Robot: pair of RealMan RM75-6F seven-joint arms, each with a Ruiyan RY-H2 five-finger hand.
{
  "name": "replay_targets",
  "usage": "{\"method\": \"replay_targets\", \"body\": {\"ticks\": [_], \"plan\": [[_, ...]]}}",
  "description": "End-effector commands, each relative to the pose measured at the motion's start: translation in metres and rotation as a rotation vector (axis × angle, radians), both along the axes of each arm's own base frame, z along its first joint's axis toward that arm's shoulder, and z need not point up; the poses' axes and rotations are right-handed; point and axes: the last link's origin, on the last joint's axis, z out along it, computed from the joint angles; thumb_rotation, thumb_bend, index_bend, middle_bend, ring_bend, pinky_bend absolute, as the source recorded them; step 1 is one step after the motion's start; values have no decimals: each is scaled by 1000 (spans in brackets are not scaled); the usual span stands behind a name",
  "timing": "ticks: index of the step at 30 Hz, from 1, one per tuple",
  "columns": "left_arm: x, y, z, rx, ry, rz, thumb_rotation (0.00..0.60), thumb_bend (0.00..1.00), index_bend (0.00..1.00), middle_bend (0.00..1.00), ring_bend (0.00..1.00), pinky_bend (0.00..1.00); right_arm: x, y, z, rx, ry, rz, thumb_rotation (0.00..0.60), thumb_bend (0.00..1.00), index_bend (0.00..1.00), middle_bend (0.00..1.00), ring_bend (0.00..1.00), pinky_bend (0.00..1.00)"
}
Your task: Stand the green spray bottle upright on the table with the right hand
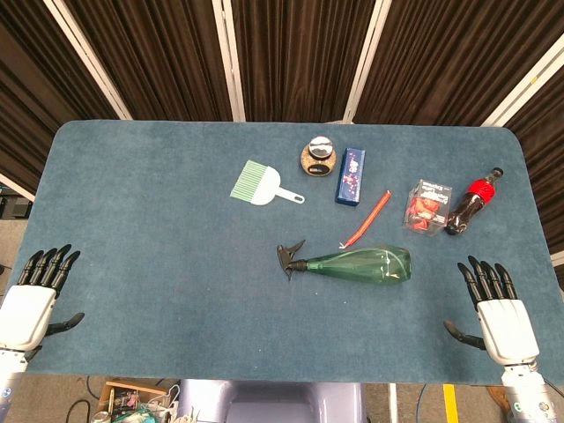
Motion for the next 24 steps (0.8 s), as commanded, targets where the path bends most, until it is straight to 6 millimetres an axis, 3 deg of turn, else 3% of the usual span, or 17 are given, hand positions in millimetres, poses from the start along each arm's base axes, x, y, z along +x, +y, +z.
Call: {"method": "replay_targets", "body": {"ticks": [1,13,20,24], "plan": [[1,-2,0,-3,-3,-4,600,2,0,0,0,0,2,3,-1,-3,7,1,600,249,0,0,0,0],[3,-2,5,20,-18,-34,600,2,0,0,0,0,19,10,-22,-23,46,96,600,249,0,0,0,0],[4,2,4,28,-12,-53,600,2,0,0,0,0,43,-11,-54,-14,172,111,600,249,5,0,0,0],[5,2,4,24,-12,-56,600,2,0,0,0,0,67,-17,-87,53,198,165,600,276,133,0,0,0]]}}
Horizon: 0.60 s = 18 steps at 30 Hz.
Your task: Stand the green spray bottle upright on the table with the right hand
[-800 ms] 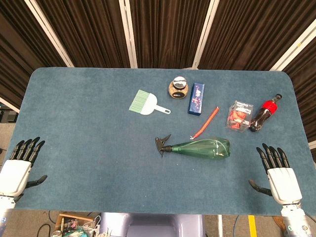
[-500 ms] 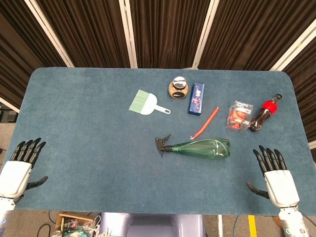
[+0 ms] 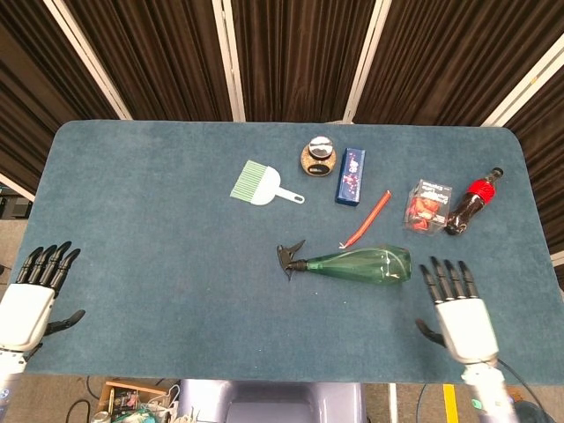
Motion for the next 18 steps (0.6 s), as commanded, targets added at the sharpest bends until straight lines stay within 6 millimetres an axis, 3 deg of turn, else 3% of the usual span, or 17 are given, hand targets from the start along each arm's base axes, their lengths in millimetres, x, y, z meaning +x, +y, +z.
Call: {"method": "replay_targets", "body": {"ticks": [1,5,18], "plan": [[-1,0,1,-3,0,7,600,2,0,0,0,0,26,-10,-38,70,27,45,600,282,160,0,0,0],[-5,1,5,0,2,40,600,2,0,0,0,0,30,-18,-66,104,137,40,600,282,166,0,0,0],[-12,-5,13,8,-10,58,600,2,0,0,0,0,71,-43,-95,121,224,77,600,282,121,0,0,0]]}}
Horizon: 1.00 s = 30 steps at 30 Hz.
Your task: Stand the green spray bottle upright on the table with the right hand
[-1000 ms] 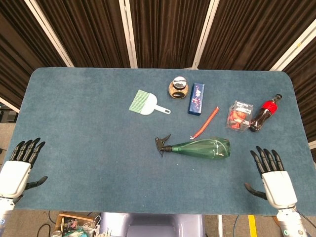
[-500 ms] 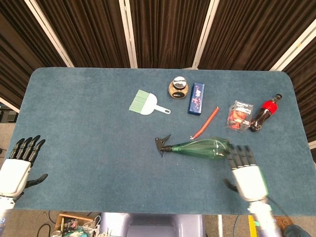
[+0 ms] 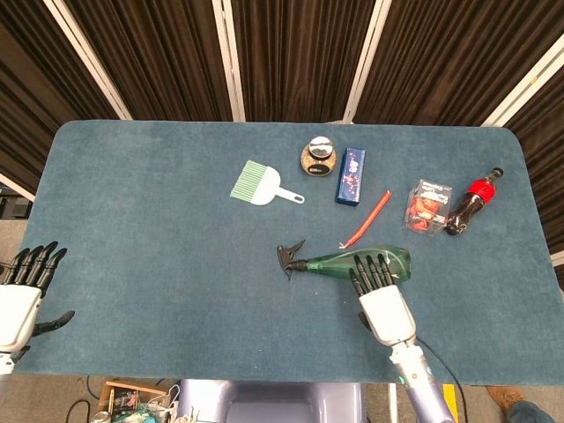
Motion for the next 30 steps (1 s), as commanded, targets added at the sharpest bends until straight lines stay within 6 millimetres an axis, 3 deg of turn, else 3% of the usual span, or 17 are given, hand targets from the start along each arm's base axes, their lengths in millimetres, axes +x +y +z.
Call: {"method": "replay_targets", "body": {"ticks": [1,14,21,30], "plan": [[0,-1,0,-1,-2,4,600,2,0,0,0,0,11,-9,-11,15,21,5,600,282,122,0,0,0],[-5,5,3,9,-3,34,600,3,0,0,0,0,34,-42,-40,-32,157,74,600,283,164,0,0,0],[-9,8,3,14,2,59,600,2,0,0,0,0,40,-60,-49,-27,185,69,600,283,238,0,0,0],[-11,14,1,6,4,94,600,2,0,0,0,0,43,-69,-66,5,219,64,600,290,327,0,0,0]]}}
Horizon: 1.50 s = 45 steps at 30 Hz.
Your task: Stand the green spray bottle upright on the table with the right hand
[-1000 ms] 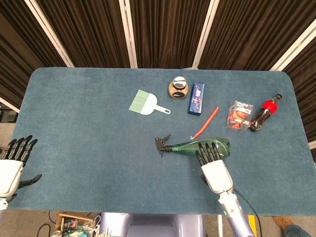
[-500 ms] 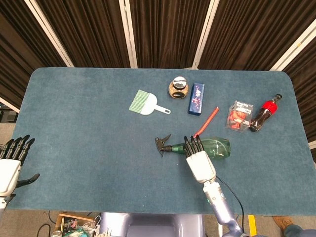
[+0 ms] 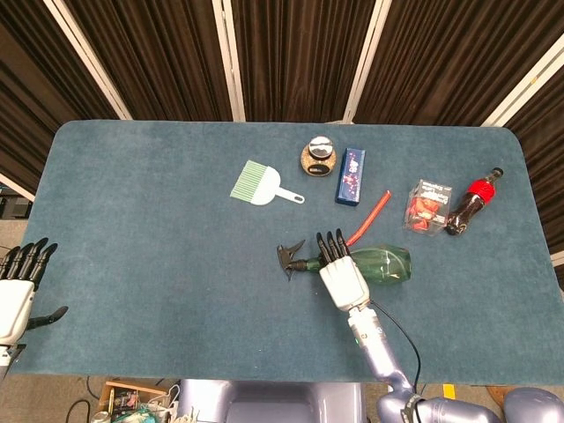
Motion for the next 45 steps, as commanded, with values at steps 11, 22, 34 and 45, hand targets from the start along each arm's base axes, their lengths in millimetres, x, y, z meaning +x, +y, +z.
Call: {"method": "replay_targets", "body": {"ticks": [11,22,34,45], "plan": [[-1,5,-1,1,8,12,600,4,0,0,0,0,-3,-18,-11,-21,93,10,600,370,519,0,0,0],[1,1,2,7,2,-3,600,5,0,0,0,0,10,-17,0,-121,67,101,600,501,866,78,0,0],[2,-8,10,16,-27,-35,600,6,0,0,0,0,46,0,43,-142,-288,240,600,521,893,93,0,0],[5,-12,9,8,-31,-56,600,6,0,0,0,0,46,0,90,-198,-887,364,600,533,911,105,0,0]]}}
